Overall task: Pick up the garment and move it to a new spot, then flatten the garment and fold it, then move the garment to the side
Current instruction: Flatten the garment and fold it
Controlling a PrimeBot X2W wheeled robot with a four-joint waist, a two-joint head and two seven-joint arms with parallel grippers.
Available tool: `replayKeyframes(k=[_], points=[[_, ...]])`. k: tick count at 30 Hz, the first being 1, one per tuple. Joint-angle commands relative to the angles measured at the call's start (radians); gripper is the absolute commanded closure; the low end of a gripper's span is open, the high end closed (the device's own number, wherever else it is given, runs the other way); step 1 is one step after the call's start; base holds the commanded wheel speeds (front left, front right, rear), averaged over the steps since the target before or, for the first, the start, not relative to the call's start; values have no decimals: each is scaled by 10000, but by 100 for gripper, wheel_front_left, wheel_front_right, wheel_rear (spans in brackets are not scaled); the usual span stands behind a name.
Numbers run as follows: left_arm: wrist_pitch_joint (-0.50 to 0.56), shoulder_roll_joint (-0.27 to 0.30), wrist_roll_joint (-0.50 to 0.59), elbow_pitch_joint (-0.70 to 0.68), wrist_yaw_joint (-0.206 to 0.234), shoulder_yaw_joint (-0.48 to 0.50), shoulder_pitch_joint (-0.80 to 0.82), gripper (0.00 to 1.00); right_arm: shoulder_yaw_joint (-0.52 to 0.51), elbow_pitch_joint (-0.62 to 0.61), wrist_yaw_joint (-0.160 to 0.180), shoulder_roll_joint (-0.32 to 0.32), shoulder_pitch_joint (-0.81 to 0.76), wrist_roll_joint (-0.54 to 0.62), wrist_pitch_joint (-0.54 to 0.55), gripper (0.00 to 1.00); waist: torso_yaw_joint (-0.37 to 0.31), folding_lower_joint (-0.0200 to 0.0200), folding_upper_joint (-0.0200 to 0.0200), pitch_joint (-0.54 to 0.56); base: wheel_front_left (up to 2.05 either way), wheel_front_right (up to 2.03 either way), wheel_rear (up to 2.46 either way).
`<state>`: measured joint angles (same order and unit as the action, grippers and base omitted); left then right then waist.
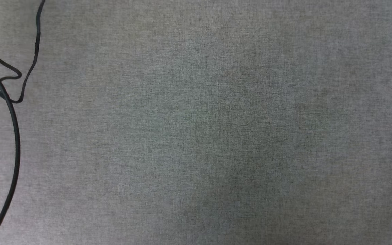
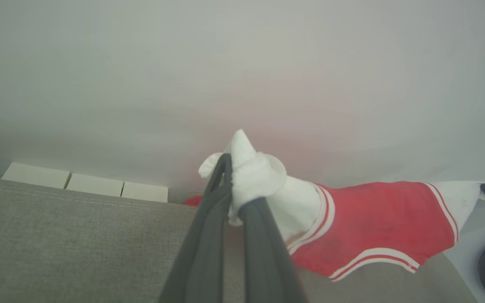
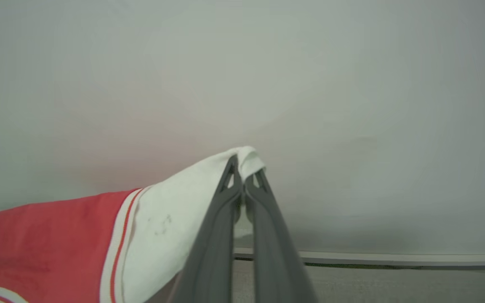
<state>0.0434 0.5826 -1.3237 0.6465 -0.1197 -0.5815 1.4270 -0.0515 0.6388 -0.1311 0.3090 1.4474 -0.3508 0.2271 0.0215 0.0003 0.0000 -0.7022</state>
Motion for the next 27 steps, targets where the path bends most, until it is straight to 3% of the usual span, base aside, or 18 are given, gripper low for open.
replayKeyframes(k=[1, 10, 17, 27], points=[[-124, -105, -2, 91, -73, -66, 96, 100, 169, 132, 7, -68, 108, -39, -136, 100, -22, -3, 0, -55, 0, 0, 0], [-1117, 200, 16, -705, -102, -759, -1438, 100, 1301, 313, 7, 154, -1610, -935, -1038, 100, -57, -3, 0, 780, 0, 0, 0], [-2014, 783, -471, -1798, -103, -1171, -3670, 100, 2470, -468, 9, 716, -4352, -2445, -1545, 100, -125, -3, 0, 2434, 0, 0, 0], [-2670, 1375, -769, -2683, -104, -1464, -6059, 100, 2974, -1770, 7, 1160, -7387, -3568, -1797, 100, -240, -3, 0, 4083, 0, 0, 0]])
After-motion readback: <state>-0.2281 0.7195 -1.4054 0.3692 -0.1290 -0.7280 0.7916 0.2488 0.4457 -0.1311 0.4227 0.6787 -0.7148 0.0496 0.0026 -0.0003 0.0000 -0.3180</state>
